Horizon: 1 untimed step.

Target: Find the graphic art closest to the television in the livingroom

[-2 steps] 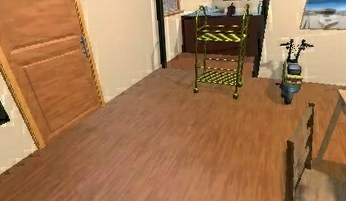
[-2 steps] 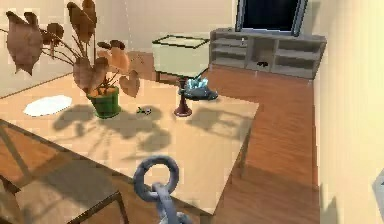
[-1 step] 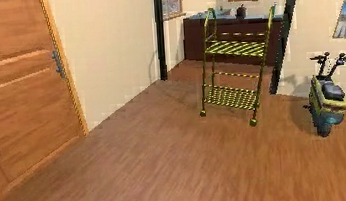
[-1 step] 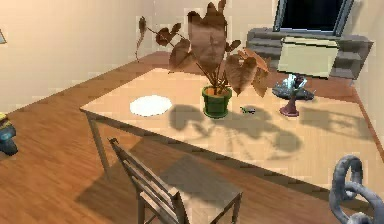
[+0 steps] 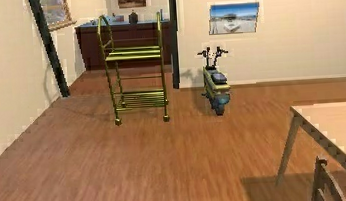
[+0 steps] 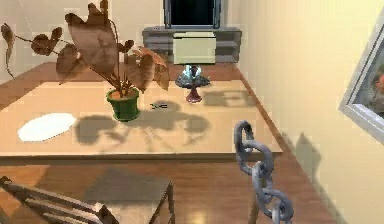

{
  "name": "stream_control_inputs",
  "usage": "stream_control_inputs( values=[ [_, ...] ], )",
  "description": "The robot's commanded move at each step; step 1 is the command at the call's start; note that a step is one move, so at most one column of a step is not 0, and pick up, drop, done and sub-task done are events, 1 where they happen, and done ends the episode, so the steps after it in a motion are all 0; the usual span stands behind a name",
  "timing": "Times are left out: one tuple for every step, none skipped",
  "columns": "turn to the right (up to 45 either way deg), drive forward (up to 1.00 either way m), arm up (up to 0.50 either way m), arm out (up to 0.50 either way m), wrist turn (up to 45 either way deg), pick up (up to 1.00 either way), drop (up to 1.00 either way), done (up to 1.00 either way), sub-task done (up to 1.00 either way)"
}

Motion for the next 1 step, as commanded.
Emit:
stream_control_inputs(
  values=[
    [0.0, 0.3, 0.0, 0.0, 0.0, 0.0, 0.0, 0.0, 0.0]
  ],
)
